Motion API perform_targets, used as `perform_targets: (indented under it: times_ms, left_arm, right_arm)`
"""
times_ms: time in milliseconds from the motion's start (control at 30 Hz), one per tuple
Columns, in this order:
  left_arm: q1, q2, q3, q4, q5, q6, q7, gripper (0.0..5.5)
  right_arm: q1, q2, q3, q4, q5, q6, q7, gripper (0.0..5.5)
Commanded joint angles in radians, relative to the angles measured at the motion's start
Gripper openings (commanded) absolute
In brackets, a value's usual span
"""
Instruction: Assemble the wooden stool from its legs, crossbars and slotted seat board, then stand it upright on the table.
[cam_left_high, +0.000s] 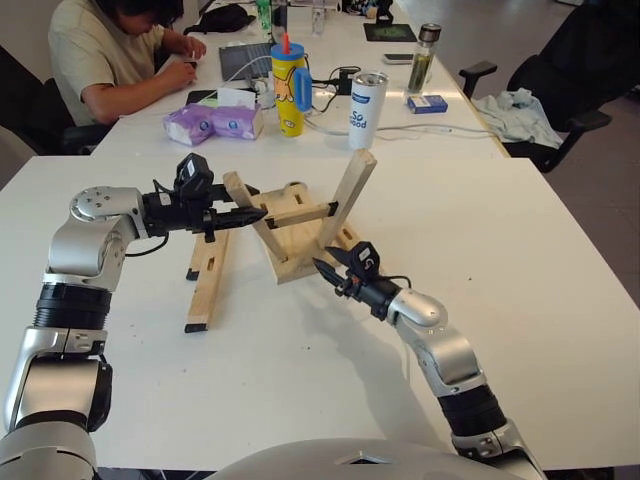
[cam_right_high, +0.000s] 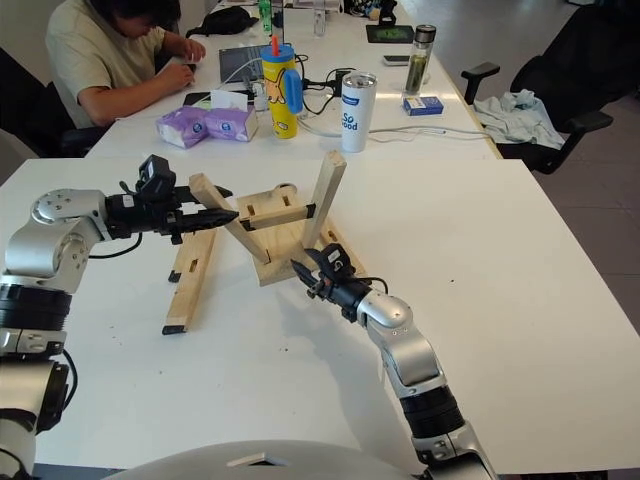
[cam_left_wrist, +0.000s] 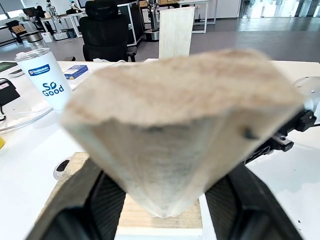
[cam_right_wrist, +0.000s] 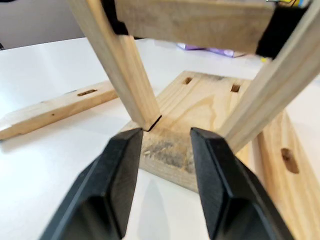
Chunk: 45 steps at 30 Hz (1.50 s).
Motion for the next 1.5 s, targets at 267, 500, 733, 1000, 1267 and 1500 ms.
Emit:
perform_targets:
  times_ms: [267, 500, 733, 1000, 1267, 1500]
  left_arm:
    - [-0.002, -0.043, -0.085, 0.065, 0.075, 0.003, -0.074, 2.06]
    - [0.023, -0.042, -0.072, 0.044, 0.079, -0.013, -0.057, 2.66]
    - [0.103, -0.002, 0.039, -0.07, 0.023, 0.041, -0.022, 3.79]
    - [0.042, -0.009, 0.448, -0.308, -0.449, 0.343, 0.183, 4.62]
    - [-0.099, -0.205, 0.281, -0.436, -0.421, 0.346, 0.687, 4.62]
    - [0.289, -0.203, -0.131, -0.346, -0.031, 0.334, 0.814, 4.62]
  right_arm:
    - [-0.079, 0.065, -0.003, 0.084, -0.024, 0.111, -0.092, 1.77]
    - [-0.065, 0.022, 0.056, 0.138, -0.086, 0.205, -0.093, 1.73]
    - [-0.048, 0.012, 0.077, 0.154, -0.095, 0.257, -0.089, 1.73]
    - [-0.044, 0.016, 0.061, 0.19, -0.091, 0.235, -0.098, 1.73]
    - [-0.052, 0.024, 0.062, 0.256, -0.1, 0.195, -0.103, 1.73]
    - [-0.088, 0.03, 0.079, 0.315, -0.115, 0.173, -0.097, 1.73]
